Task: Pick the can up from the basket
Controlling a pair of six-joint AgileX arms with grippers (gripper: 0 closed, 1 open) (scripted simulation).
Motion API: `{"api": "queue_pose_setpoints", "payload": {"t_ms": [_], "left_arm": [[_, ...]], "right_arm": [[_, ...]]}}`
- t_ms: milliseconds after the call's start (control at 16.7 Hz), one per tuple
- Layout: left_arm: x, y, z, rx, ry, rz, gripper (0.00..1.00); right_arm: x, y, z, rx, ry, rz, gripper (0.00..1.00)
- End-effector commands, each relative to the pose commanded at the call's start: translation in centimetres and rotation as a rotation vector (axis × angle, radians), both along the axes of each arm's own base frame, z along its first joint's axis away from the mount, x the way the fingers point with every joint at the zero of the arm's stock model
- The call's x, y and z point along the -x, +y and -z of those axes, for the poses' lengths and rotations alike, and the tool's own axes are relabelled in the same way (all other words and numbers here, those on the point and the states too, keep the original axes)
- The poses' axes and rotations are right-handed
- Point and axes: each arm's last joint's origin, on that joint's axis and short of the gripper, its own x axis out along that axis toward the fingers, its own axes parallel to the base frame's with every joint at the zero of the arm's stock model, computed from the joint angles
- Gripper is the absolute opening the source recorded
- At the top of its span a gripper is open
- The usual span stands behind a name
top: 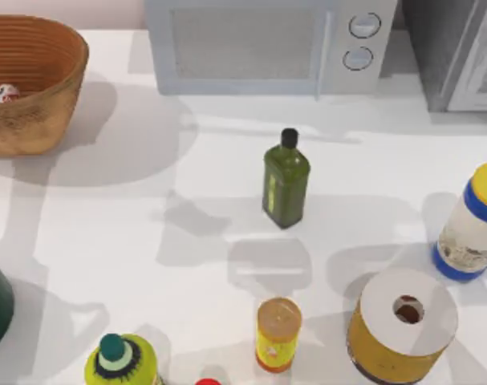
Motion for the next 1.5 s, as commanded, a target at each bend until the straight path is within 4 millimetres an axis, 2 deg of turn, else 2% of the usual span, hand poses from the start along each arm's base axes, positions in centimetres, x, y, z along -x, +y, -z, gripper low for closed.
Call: {"api": "queue_pose_setpoints", "payload": {"t_ms": [120,300,420,600,780,960,1380,1500], "left_arm": [[-4.4,0.6,1.0,0.005,0.118,0.001,1.0],[-10.3,1.5,4.1,0.016,0.284,0.002,1.0],[-13.3,2.1,6.8,0.025,0.383,0.003,1.0],[-16.5,2.8,11.0,0.037,0.508,0.004,1.0],[-18.2,3.3,14.5,0.047,0.597,0.004,1.0],[-18.9,3.6,16.4,0.053,0.643,0.004,1.0],[-19.1,3.3,16.9,0.052,0.652,0.009,1.0],[-19.2,3.4,17.6,0.053,0.649,0.004,1.0]], "right_arm": [[0.0,0.0,0.0,0.0,0.0,0.0,1.0],[0.0,0.0,0.0,0.0,0.0,0.0,1.0],[0.0,0.0,0.0,0.0,0.0,0.0,1.0],[0.0,0.0,0.0,0.0,0.0,0.0,1.0],[0.0,0.0,0.0,0.0,0.0,0.0,1.0],[0.0,0.0,0.0,0.0,0.0,0.0,1.0],[0.0,0.0,0.0,0.0,0.0,0.0,1.0],[0.0,0.0,0.0,0.0,0.0,0.0,1.0]]}}
